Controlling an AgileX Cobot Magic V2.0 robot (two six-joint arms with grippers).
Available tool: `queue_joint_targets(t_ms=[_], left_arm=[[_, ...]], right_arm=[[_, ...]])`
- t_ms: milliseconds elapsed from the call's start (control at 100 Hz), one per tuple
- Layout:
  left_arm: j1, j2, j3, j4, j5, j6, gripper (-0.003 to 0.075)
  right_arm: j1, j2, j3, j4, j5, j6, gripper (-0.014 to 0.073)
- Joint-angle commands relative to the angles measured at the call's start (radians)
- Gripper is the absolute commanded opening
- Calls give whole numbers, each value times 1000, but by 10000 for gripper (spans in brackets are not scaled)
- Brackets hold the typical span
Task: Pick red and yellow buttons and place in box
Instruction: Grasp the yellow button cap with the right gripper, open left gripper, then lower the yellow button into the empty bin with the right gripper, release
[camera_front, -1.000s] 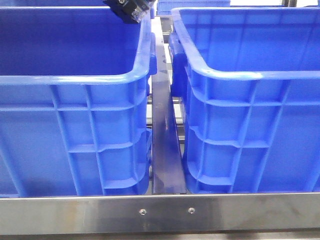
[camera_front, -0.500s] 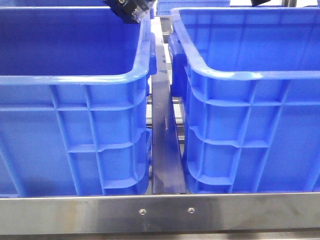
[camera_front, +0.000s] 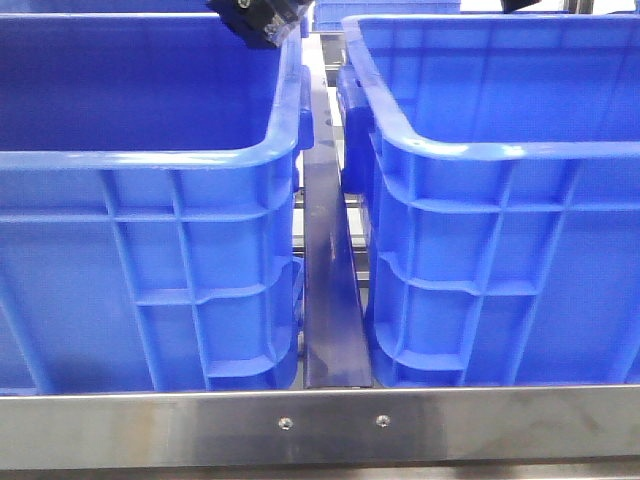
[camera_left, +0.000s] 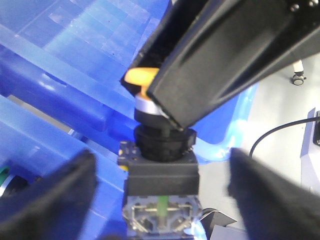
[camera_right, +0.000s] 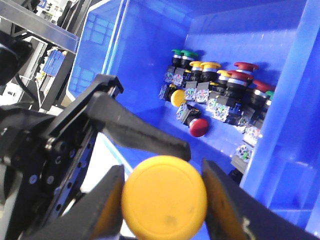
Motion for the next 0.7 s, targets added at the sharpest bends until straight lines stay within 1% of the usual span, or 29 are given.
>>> queue_joint_targets(t_ms=[0, 80, 290, 360, 460, 600, 690], left_arm=[[-8, -33, -29, -52, -24, 3, 587], [-8, -33, -29, -52, -11, 3, 587], [-8, -34, -29, -52, 4, 3, 587], [-8, -34, -29, -52, 4, 3, 587], [-8, -36, -29, -50, 4, 3, 587], [-8, -36, -29, -50, 4, 3, 587], [-8, -36, -29, -50, 4, 3, 587]], right_arm=[[-19, -35, -42, 63, -9, -17, 204], [-62, -44, -65, 49, -4, -22, 204], [-234, -58, -131, -29, -5, -66, 204], [-288, -58, -139, -52, -32, -92, 204], [-335, -56, -138, -116, -130, -156, 204], [-339, -33, -138, -237, -309, -226, 204], [-339, -1, -138, -246, -395, -277, 204]])
